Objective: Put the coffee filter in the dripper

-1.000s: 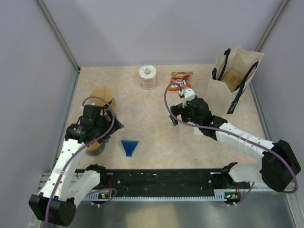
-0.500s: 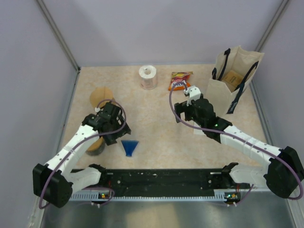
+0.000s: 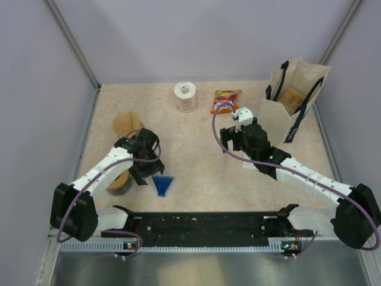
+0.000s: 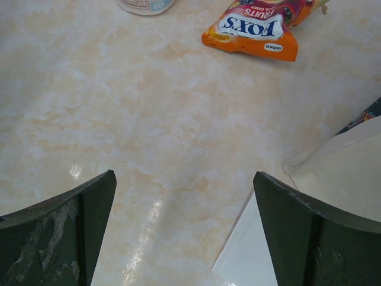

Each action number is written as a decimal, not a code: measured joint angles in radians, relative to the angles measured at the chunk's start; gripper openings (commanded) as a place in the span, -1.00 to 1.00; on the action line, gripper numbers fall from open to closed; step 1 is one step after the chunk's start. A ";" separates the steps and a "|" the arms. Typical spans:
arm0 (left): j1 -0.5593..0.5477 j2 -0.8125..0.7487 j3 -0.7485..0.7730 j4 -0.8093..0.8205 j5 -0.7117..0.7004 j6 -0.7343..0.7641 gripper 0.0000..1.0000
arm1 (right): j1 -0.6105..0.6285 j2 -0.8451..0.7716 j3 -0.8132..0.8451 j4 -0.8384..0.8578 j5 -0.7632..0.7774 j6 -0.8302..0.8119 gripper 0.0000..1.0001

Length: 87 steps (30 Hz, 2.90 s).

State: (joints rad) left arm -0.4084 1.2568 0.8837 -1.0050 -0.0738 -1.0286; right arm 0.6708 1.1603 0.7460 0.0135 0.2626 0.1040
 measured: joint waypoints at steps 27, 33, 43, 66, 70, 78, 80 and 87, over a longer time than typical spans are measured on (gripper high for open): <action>0.000 0.064 0.005 0.001 -0.013 -0.024 -1.00 | 0.000 0.019 0.000 -0.007 0.017 -0.014 0.98; 0.000 -0.117 0.052 -0.021 -0.067 0.015 -1.00 | 0.000 0.021 0.000 -0.007 0.017 -0.018 0.98; 0.000 -0.567 0.128 -0.164 -0.348 -0.012 -1.00 | 0.000 0.029 0.000 -0.007 0.015 -0.034 0.98; 0.000 -0.666 0.103 -0.366 -0.731 -0.337 -1.00 | 0.000 0.080 0.008 -0.020 0.010 -0.056 0.98; 0.000 -0.653 0.103 -0.364 -0.784 -0.373 -1.00 | 0.000 0.080 0.008 -0.023 0.010 -0.060 0.98; 0.000 -0.691 0.059 -0.363 -0.855 -0.395 -1.00 | 0.000 0.080 0.008 -0.026 0.010 -0.060 0.98; 0.000 -0.671 0.031 -0.364 -0.862 -0.406 -1.00 | 0.000 0.080 0.008 -0.026 0.009 -0.060 0.98; 0.000 -0.599 -0.021 -0.310 -0.892 -0.420 -1.00 | 0.000 0.080 0.008 -0.028 0.009 -0.060 0.98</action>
State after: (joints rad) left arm -0.4084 0.6582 0.8631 -1.3151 -0.9661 -1.4487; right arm 0.6708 1.2400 0.7540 -0.0143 0.2714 0.0437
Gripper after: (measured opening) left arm 0.025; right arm 0.990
